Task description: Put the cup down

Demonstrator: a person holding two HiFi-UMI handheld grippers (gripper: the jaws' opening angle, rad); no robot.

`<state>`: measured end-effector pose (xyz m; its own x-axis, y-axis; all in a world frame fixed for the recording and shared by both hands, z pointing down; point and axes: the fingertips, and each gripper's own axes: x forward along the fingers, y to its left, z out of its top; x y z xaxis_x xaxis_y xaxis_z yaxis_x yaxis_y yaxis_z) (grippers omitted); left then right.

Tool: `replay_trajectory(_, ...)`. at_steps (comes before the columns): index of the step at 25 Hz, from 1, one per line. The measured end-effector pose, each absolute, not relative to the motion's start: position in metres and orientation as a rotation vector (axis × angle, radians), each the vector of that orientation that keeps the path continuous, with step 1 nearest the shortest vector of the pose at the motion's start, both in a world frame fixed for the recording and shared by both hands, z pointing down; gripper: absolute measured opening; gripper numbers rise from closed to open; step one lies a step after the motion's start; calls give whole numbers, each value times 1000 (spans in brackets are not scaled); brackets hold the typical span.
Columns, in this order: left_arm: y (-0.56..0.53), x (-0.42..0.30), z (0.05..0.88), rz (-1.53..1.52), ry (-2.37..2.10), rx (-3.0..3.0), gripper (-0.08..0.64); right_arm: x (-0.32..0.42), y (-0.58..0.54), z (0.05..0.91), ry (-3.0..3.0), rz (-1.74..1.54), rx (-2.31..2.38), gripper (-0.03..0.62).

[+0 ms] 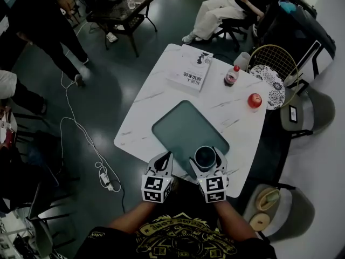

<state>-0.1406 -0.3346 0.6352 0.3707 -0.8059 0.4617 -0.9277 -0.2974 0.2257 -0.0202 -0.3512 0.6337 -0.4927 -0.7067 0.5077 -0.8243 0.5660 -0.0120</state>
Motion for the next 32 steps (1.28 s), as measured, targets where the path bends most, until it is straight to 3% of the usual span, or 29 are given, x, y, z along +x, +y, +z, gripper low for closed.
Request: replay_trajectory(32,-364,-137,654,415,-1565,2125,10,-35,-390,671,-2401,292,1140,394)
